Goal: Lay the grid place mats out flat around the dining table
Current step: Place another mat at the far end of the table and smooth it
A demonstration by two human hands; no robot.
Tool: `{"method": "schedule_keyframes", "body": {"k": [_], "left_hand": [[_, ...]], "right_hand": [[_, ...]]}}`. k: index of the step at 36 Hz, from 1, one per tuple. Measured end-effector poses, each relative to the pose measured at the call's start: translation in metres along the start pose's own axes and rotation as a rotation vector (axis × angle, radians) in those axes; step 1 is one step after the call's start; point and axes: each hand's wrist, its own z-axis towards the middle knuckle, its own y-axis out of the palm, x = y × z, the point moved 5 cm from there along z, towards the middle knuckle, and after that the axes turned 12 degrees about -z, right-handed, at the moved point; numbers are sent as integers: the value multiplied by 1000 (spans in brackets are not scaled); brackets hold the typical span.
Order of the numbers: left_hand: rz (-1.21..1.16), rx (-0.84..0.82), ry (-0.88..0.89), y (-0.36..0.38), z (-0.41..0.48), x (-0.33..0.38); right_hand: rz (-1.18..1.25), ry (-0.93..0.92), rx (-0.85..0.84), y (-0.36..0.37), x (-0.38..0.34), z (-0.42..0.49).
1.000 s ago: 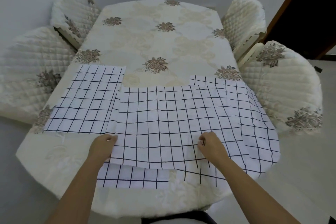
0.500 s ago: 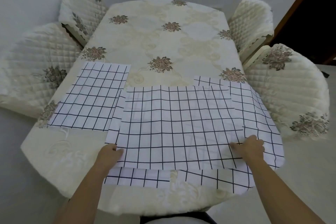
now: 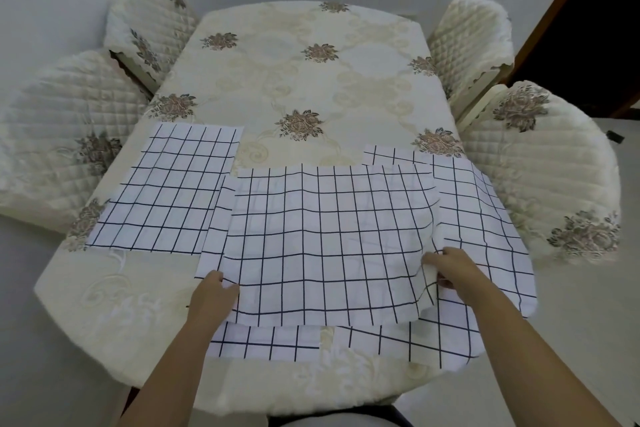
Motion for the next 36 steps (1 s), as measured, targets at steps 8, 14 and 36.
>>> {"method": "schedule_keyframes", "body": {"k": [8, 14, 36], "left_hand": [[-152, -10, -32, 10, -2, 6], [-117, -35, -12, 9, -11, 14], [-114, -307, 488, 64, -83, 101]], "right_hand": [[279, -88, -58, -8, -34, -21], [564, -107, -190, -8, -57, -37], [1067, -301, -465, 18, -143, -88]]}}
